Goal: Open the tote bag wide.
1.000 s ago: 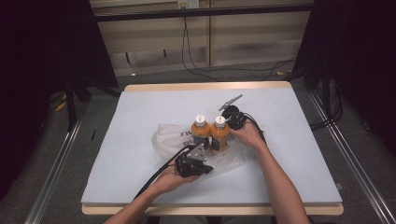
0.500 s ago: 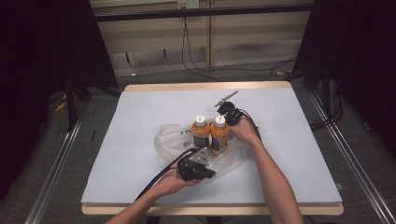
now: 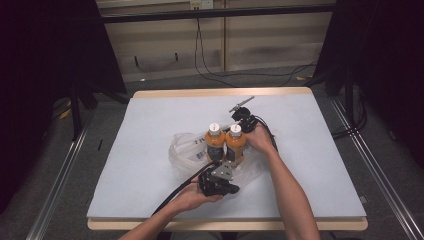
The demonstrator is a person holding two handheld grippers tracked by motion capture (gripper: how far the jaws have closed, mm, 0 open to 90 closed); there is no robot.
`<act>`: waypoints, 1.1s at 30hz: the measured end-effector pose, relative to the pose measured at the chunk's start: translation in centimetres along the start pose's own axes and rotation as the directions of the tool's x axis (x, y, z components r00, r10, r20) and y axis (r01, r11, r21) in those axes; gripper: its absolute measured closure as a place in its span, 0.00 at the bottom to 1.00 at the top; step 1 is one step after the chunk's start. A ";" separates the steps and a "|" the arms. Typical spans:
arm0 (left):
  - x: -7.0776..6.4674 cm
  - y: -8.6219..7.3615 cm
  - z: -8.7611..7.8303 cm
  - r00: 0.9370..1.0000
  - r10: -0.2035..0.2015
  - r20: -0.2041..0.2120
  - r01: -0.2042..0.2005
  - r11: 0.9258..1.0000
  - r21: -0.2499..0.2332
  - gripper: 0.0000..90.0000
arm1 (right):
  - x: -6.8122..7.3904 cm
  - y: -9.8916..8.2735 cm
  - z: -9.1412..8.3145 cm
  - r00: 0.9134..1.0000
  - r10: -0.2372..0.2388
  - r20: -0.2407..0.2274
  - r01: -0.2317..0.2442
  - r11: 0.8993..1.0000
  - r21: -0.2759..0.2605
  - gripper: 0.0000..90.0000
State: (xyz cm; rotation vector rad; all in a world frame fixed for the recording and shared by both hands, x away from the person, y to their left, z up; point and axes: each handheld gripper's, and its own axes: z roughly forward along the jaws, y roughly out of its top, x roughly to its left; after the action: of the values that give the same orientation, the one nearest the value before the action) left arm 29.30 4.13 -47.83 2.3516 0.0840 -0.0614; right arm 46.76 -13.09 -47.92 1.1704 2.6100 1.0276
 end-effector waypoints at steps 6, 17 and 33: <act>-0.3 0.0 0.0 1.000 -0.003 0.019 0.003 1.000 0.003 1.00 | 0.0 0.4 0.3 1.000 0.010 0.019 -0.010 1.000 0.003 1.00; -0.7 -0.1 -0.1 0.999 0.005 0.033 -0.006 1.000 0.013 1.00 | -0.3 1.3 1.0 0.998 0.019 0.060 -0.019 1.000 -0.007 1.00; -0.7 -0.2 -0.3 0.998 -0.020 0.059 0.020 1.000 0.003 1.00 | 0.1 2.2 1.4 0.994 0.020 0.104 -0.020 1.000 0.004 1.00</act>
State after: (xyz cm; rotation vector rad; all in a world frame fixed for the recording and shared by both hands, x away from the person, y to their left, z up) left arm 28.56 4.41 -47.69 2.3496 0.0780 -0.1410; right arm 48.54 -11.24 -47.66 1.2189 2.5271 0.9374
